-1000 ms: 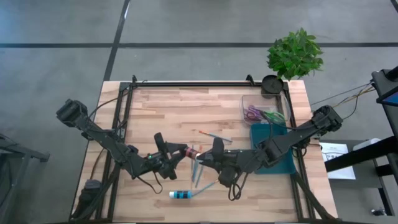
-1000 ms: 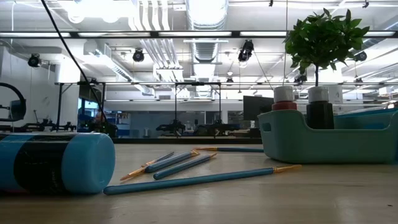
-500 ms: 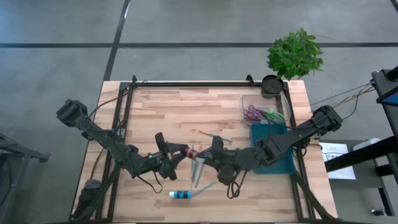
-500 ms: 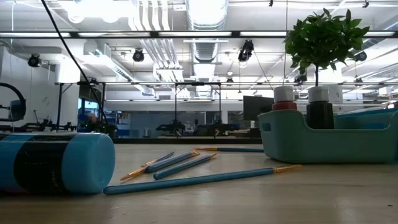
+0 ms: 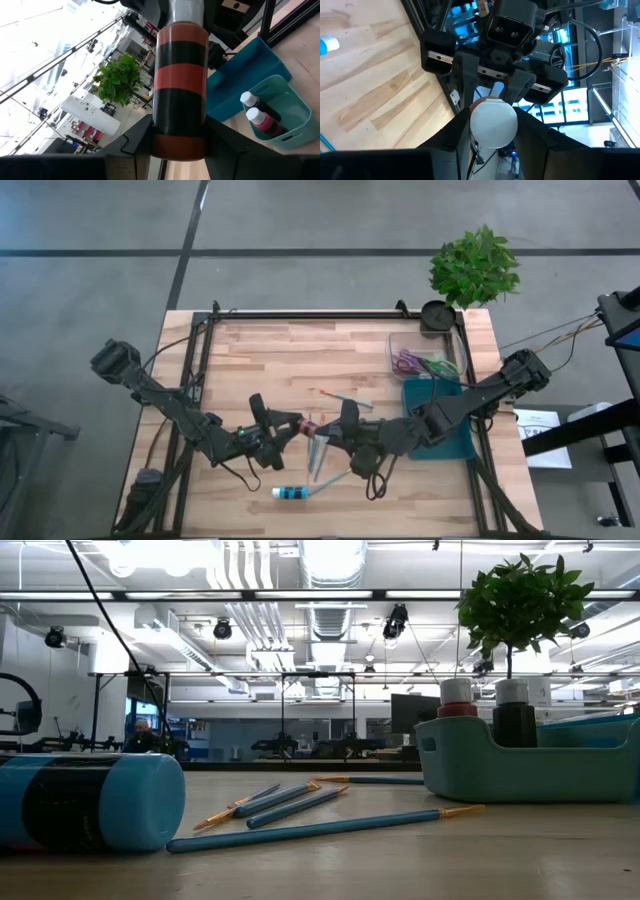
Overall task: Pick & Place Paint Supplies
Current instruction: Put the brown paint bottle into the green bin
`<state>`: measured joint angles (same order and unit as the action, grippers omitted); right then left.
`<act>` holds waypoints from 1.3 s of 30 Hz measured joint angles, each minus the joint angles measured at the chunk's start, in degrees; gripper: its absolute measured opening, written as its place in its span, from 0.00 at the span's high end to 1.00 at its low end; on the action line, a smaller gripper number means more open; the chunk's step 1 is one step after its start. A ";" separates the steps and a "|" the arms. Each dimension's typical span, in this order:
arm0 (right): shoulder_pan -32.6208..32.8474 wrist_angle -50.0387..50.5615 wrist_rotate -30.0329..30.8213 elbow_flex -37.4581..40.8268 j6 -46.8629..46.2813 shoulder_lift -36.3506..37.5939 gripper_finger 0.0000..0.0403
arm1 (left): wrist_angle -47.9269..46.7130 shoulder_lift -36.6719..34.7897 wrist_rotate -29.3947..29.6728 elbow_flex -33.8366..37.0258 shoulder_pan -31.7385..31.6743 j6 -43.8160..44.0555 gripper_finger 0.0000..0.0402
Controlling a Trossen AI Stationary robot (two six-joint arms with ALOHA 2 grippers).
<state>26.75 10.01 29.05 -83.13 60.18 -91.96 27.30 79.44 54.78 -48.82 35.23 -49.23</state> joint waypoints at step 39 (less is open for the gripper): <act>5.08 24.61 11.43 -6.99 -38.93 0.48 0.72 | -12.79 -3.22 26.53 0.37 -0.07 4.36 0.10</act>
<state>31.83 34.62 40.49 -90.12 21.26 -91.48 14.51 76.22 81.31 -48.45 35.16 -44.87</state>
